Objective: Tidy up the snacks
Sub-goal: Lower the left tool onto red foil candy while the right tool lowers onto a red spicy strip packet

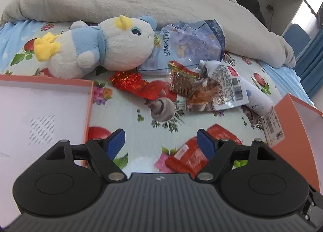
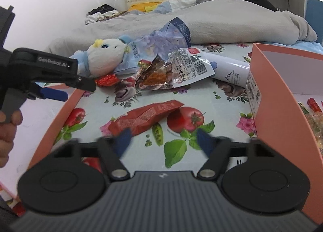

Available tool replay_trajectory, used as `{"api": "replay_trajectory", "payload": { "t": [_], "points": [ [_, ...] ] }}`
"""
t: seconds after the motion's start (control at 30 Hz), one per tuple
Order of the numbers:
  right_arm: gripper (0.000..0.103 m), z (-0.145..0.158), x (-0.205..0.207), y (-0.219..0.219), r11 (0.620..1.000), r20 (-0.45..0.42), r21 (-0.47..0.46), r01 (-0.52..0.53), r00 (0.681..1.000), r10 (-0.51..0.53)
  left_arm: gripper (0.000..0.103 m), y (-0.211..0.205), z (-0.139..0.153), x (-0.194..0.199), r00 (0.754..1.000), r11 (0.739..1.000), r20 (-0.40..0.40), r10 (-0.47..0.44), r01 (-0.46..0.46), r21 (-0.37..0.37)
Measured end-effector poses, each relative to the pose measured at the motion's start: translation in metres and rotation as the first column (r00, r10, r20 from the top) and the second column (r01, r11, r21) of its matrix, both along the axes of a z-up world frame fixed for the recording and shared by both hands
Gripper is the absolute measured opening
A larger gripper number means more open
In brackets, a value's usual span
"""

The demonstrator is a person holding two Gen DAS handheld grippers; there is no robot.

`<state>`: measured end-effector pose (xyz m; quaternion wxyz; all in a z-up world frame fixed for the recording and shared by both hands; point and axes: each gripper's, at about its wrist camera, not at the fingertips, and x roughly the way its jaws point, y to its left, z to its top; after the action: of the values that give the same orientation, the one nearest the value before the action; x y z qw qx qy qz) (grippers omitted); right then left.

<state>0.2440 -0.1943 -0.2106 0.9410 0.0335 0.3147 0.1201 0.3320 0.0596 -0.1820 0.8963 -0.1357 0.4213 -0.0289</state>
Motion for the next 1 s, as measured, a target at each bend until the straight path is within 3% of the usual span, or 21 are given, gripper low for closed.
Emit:
{"api": "replay_trajectory", "payload": {
  "t": [0.1,0.33,0.53,0.6,0.77,0.93,1.0],
  "points": [
    [0.079,-0.005,0.011,0.001,1.000,-0.018,0.012,-0.014,1.000,0.014,0.082,-0.001,-0.007,0.016,1.000,1.000,-0.001,0.007,-0.007,0.001],
    [0.084,-0.014,0.037,0.015,0.997,-0.031,-0.003,-0.073,0.997,0.073,0.082,-0.002,-0.022,0.058,1.000,0.993,-0.009,-0.022,0.023,0.113],
    [0.086,-0.021,0.063,0.036,0.989,-0.036,-0.019,-0.145,0.989,0.144,0.084,-0.006,-0.034,0.090,0.991,0.961,-0.023,-0.129,0.131,0.245],
    [0.086,-0.025,0.072,0.041,0.987,-0.050,-0.026,-0.161,0.986,0.159,0.092,-0.003,-0.038,0.099,0.990,0.956,-0.014,-0.143,0.142,0.257],
    [0.086,-0.031,0.089,0.050,0.986,-0.020,-0.083,-0.141,0.990,0.140,0.092,0.004,-0.051,0.121,0.985,0.952,-0.016,-0.171,0.169,0.255],
    [0.086,-0.031,0.097,0.053,0.983,0.009,-0.065,-0.172,0.985,0.173,0.092,-0.003,-0.061,0.135,0.969,0.904,0.002,-0.248,0.230,0.359],
    [0.086,-0.035,0.102,0.058,0.980,-0.010,-0.080,-0.181,0.983,0.181,0.092,-0.001,-0.065,0.143,0.967,0.909,-0.015,-0.254,0.244,0.337]
  ]
}}
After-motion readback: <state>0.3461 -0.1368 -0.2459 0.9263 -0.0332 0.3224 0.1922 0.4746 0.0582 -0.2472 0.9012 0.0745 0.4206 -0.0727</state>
